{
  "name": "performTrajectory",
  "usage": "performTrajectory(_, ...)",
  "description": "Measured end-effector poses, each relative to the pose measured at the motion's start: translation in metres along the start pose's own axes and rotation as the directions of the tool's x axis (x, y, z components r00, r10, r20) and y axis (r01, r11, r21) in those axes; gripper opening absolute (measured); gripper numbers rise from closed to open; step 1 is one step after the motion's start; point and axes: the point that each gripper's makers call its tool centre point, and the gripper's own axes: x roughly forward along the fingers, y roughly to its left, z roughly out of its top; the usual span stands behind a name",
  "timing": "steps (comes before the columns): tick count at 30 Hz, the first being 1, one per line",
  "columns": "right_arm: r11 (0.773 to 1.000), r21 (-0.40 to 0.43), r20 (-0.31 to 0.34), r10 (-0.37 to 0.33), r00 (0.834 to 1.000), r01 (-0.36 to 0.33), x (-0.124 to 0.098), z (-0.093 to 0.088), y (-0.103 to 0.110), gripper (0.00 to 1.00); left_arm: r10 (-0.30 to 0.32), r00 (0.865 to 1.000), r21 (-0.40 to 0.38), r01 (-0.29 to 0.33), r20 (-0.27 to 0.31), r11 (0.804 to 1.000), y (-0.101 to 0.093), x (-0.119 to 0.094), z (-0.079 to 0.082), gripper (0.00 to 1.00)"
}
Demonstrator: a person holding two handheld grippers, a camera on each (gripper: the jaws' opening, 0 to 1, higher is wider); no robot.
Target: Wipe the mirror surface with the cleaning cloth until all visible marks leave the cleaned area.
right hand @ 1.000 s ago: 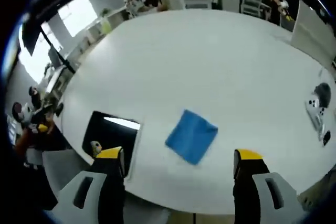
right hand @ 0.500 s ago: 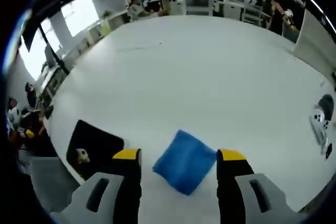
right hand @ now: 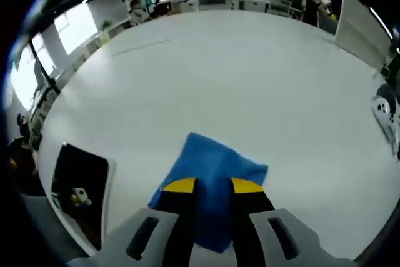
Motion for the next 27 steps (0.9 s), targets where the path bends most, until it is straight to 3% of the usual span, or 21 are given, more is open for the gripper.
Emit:
performTrajectory(2, 0.999, -0.042, -0.006, 0.002, 1.0, -0.003, -0.001, 0.0, 0.004, 0.12, 0.007, 1.0, -0.008, -0.007, -0.005, 1.0, 0.0, -0.001, -0.004, 0.99)
performTrajectory(4, 0.996, -0.085, -0.002, 0.038, 0.999, -0.038, -0.001, 0.0, 0.01, 0.0, 0.01, 1.0, -0.021, -0.01, -0.01, 1.0, -0.001, 0.0, -0.008, 0.99)
performTrajectory(6, 0.999, -0.025, -0.015, 0.019, 1.0, -0.02, -0.002, 0.0, 0.007, 0.0, 0.005, 1.0, -0.024, -0.006, -0.023, 1.0, -0.006, 0.001, -0.012, 0.99)
performTrajectory(9, 0.997, 0.057, -0.035, 0.048, 0.998, -0.046, -0.003, -0.004, 0.008, 0.0, -0.023, 0.999, 0.003, 0.023, -0.042, 1.0, -0.013, 0.006, -0.015, 0.99)
performTrajectory(14, 0.995, 0.05, -0.049, 0.092, 0.995, -0.089, -0.017, -0.026, 0.019, 0.0, -0.023, 1.0, 0.007, 0.023, -0.002, 1.0, -0.011, 0.01, 0.0, 0.99)
performTrajectory(17, 0.986, 0.13, -0.055, 0.117, 0.992, -0.109, -0.02, -0.029, 0.019, 0.0, -0.031, 0.999, 0.022, 0.031, 0.018, 0.999, -0.015, 0.01, 0.007, 1.0)
performTrajectory(21, 0.982, 0.148, -0.038, 0.124, 0.992, -0.118, -0.03, -0.022, 0.022, 0.0, -0.03, 0.999, 0.027, 0.029, 0.035, 0.999, -0.011, 0.005, 0.01, 1.0)
performTrajectory(23, 0.969, 0.21, -0.037, 0.142, 0.989, -0.132, -0.035, -0.016, 0.027, 0.0, -0.027, 0.999, 0.017, 0.026, 0.04, 1.0, -0.009, 0.002, 0.009, 1.0)
performTrajectory(27, 0.965, 0.211, -0.01, 0.163, 0.987, -0.157, -0.046, -0.006, 0.032, 0.0, -0.022, 0.999, 0.012, 0.021, 0.039, 1.0, -0.005, 0.001, 0.004, 1.0)
